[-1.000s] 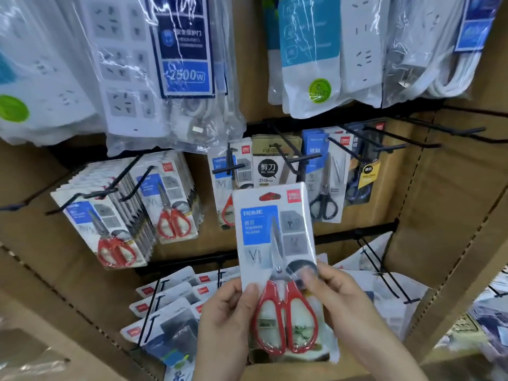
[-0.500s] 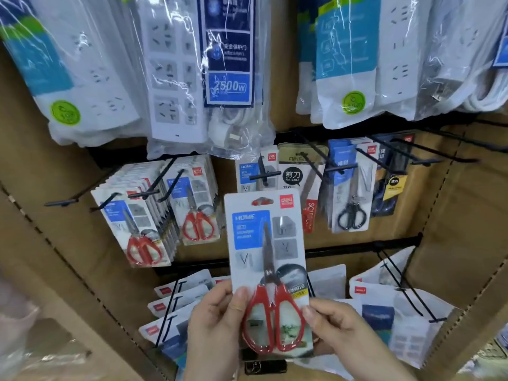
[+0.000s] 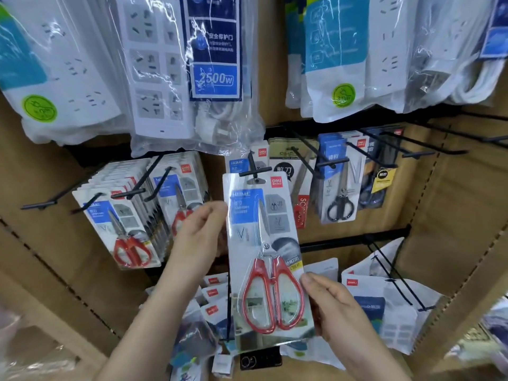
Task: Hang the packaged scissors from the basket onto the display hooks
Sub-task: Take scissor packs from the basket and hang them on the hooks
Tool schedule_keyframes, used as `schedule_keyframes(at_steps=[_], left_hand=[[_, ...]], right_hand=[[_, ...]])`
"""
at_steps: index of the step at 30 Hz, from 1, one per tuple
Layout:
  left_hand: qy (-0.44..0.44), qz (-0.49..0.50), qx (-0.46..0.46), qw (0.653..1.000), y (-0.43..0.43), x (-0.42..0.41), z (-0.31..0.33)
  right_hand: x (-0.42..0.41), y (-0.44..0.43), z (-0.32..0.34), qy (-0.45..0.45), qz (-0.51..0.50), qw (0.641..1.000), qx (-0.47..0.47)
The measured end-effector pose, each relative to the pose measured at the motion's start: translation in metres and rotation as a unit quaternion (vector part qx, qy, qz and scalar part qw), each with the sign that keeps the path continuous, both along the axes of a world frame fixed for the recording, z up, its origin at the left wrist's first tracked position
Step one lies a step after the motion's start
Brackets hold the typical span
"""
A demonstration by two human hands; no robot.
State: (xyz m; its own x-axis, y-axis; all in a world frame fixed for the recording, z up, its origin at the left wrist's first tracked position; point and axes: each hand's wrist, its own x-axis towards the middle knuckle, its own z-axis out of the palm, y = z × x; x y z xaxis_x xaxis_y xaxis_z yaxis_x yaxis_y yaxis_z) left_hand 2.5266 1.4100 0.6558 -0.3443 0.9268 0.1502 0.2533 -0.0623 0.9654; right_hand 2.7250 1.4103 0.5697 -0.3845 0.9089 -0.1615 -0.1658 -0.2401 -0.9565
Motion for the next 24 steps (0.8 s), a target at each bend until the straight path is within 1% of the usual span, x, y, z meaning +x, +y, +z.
schedule_keyframes(at_steps=[2,4,6,8,10,11,14,17,19,20,24], left_hand=[[0.052,-0.003,0.033,0.998,0.023,-0.003,0.013],[0.063,0.018,0.064,0.996,0.043,-0.002,0.017],[0.079,0.049,0.084,0.992,0.058,0.001,0.017],[0.086,0.064,0.091,0.99,0.074,0.001,0.011],[0.077,0.061,0.078,0.992,0.087,-0.003,0.009],[0.058,0.058,0.065,0.994,0.093,-0.007,0.008],[-0.025,0.036,0.034,0.998,0.092,-0.009,0.008],[0.006,-0.017,-0.003,1.0,0.065,-0.008,-0.008],[0.024,-0.046,-0.013,0.999,0.052,-0.006,-0.021],[0.033,-0.04,-0.011,0.999,0.052,-0.005,-0.024],[0.101,0.047,-0.011,0.994,0.088,-0.019,-0.029]], right_hand=[[-0.002,-0.001,-0.004,0.004,-0.016,1.0,-0.008],[0.002,-0.003,-0.012,0.02,-0.022,0.999,-0.018],[0.005,-0.004,-0.012,0.047,0.036,0.998,-0.016],[0.005,-0.005,-0.006,0.035,0.064,0.997,-0.001],[0.003,-0.001,-0.01,0.03,0.026,0.999,0.01],[0.001,0.003,-0.012,0.034,0.0,0.999,0.009],[-0.01,0.011,-0.009,0.047,-0.053,0.997,0.0],[-0.022,0.017,-0.002,0.072,-0.078,0.994,0.004],[-0.028,0.023,0.002,0.074,-0.09,0.993,0.009],[-0.033,0.025,0.006,0.071,-0.09,0.993,0.012],[-0.045,0.036,0.007,0.054,-0.07,0.996,-0.001]])
